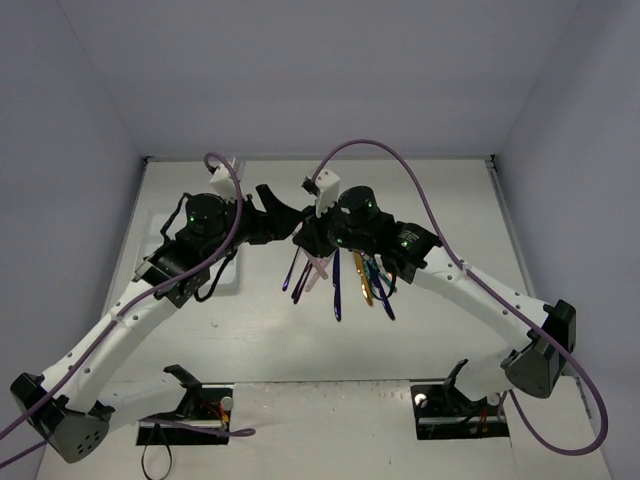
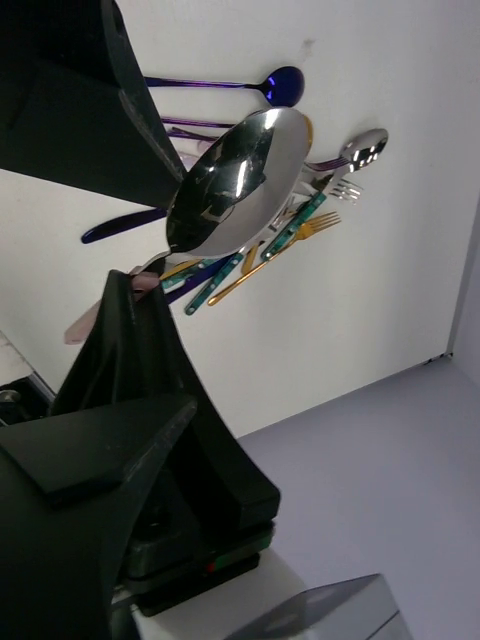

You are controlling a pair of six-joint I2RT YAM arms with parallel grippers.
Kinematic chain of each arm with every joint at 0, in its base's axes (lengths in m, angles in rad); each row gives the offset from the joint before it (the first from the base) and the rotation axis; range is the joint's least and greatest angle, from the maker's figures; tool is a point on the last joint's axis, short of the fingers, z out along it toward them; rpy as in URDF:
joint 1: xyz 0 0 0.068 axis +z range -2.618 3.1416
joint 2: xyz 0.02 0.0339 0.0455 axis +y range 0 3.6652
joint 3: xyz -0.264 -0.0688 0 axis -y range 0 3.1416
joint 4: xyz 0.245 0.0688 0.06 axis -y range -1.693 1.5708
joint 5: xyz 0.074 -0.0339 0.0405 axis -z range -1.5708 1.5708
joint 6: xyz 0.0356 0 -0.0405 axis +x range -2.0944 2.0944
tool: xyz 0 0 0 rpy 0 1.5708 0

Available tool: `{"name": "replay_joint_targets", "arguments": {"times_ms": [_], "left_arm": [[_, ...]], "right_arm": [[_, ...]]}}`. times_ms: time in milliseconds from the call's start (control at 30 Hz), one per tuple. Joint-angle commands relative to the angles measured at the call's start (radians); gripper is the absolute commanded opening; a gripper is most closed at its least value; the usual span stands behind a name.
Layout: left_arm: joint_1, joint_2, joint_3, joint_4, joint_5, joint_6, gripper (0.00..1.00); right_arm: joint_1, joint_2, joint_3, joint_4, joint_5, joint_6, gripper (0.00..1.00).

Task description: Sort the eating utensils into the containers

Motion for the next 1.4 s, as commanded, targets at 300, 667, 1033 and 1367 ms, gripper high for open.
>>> {"name": "replay_joint_targets", "arguments": {"times_ms": [300, 667, 1033, 1367], "left_arm": [[-0.035, 0.052, -0.011, 0.163, -0.116, -0.085, 0.44], [-0.035, 0.09, -0.027, 0.234, -0.066, -0.112, 0.07], [-0.031, 0.026, -0.081, 0.187, -0.177, -0.112, 0.0], [0.174, -0.056, -0.122, 0.05, -0.2, -0.152, 0.0]], "right_arm": [[0.015, -0.094, -0.005, 0.084, 0.084, 0.034, 0.0], [0.015, -0.077, 0.003, 0.103, 0.091, 0.032, 0.0], [0.015, -0.09, -0.026, 0.112, 0.146, 0.029, 0.55], [-0.002, -0.254, -0.161, 0.099, 0.268, 0.013, 0.98]]}}
